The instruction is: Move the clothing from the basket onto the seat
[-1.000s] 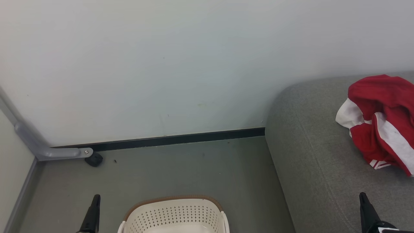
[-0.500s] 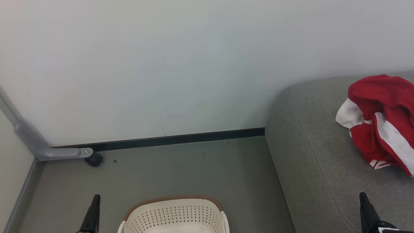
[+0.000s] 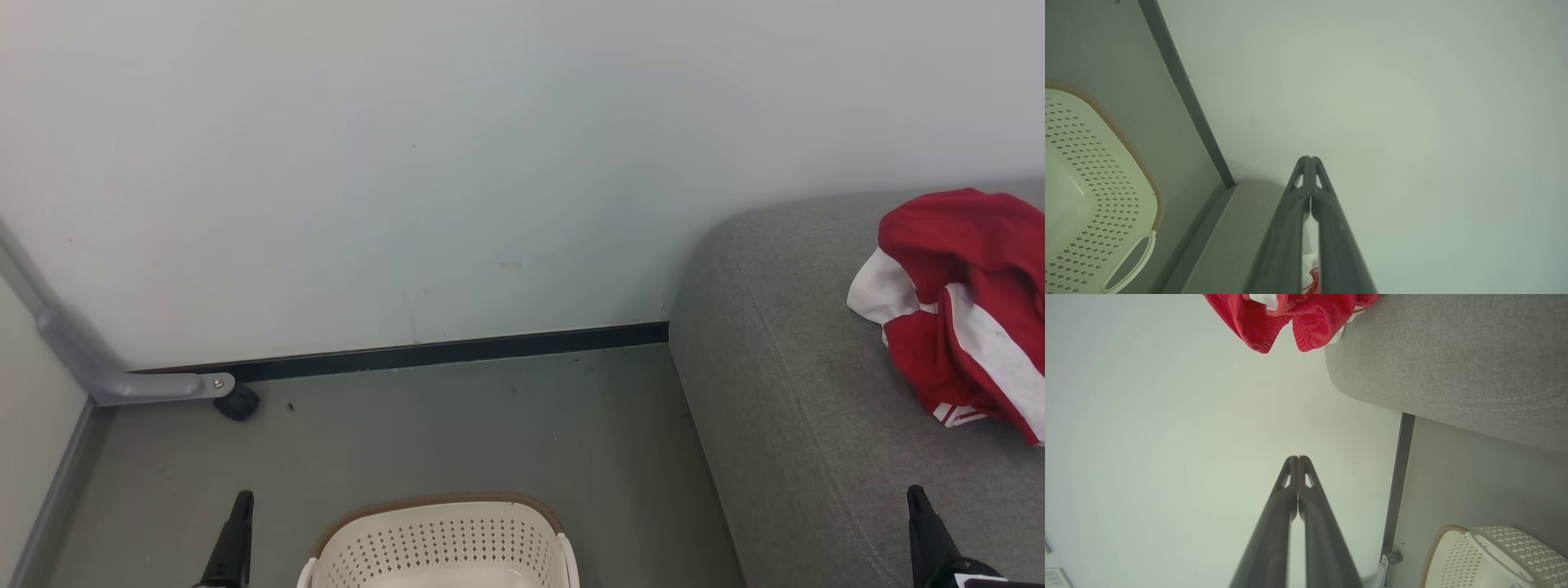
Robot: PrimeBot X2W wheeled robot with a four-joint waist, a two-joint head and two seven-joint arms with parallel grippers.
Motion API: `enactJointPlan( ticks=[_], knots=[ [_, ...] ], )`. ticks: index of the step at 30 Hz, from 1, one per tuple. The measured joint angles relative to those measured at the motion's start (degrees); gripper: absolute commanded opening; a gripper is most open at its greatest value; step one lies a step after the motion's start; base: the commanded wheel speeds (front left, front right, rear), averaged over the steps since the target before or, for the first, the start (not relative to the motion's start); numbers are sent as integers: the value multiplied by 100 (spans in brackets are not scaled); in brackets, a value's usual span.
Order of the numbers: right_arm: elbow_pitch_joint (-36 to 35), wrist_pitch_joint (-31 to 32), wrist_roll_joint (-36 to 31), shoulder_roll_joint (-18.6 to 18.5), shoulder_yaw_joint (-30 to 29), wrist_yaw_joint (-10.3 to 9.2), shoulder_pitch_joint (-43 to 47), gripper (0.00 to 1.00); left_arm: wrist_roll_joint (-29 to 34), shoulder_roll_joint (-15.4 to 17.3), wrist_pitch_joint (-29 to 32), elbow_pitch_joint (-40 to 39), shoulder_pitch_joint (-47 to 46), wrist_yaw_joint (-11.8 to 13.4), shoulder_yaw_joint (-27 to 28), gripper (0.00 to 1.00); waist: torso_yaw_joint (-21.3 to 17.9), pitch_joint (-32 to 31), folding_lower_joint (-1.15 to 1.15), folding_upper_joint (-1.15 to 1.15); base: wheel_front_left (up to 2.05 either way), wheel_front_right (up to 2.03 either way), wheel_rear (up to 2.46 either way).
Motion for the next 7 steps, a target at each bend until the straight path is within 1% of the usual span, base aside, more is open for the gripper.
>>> enactJointPlan(
  ticks=[7],
  knots=[
    [-1,0,0,0,0,0,0,0,0,0,0,-1,0,0,0,0,0,0,0,0,0,0,0]
  ],
)
